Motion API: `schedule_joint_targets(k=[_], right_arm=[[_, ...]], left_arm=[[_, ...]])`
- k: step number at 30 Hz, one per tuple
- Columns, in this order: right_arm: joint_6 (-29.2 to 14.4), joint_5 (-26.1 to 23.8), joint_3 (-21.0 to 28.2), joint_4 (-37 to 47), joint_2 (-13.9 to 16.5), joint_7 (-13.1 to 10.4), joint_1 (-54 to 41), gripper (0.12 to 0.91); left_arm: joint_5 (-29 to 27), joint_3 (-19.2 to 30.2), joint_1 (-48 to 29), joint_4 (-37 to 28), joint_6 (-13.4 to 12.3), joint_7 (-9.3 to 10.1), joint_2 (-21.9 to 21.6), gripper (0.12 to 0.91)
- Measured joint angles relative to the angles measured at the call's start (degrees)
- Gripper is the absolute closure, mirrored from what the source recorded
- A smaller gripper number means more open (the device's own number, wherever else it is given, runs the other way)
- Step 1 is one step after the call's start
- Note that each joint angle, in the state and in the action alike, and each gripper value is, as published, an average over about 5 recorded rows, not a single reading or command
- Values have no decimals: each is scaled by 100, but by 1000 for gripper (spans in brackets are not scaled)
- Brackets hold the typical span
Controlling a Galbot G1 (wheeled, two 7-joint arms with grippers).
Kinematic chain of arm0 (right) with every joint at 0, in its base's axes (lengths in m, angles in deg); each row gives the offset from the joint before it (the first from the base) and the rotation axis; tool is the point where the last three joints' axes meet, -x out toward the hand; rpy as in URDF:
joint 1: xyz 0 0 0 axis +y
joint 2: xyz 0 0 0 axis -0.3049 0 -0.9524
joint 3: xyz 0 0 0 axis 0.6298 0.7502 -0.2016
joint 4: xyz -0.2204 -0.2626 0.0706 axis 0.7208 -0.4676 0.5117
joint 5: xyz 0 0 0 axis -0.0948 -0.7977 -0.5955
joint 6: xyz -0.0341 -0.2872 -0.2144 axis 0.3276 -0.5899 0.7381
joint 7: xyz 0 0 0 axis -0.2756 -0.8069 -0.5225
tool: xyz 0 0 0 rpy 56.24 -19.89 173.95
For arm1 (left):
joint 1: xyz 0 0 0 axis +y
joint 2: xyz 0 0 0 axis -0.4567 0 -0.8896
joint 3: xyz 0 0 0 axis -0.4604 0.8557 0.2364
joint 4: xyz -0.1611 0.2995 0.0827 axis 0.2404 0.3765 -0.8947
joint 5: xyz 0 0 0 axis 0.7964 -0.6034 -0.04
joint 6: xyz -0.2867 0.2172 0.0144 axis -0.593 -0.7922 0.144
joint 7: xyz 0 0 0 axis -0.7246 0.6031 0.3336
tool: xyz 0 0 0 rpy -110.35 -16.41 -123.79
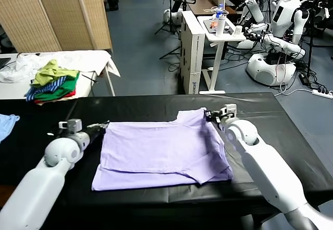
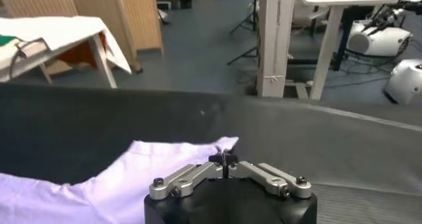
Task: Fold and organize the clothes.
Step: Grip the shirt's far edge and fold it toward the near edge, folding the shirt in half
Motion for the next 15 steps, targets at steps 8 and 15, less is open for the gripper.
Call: schedule_joint_targets(k=[8,15], right_arm=[[264,97,-447,-1005,594,-27,799,886],[342,-43,-704,-1594,984,-22,1590,886]], left_arm=[[76,-379,748,743,46,-5,-335,883],[-127,-469,1210,1109,123,-35,-458,883]])
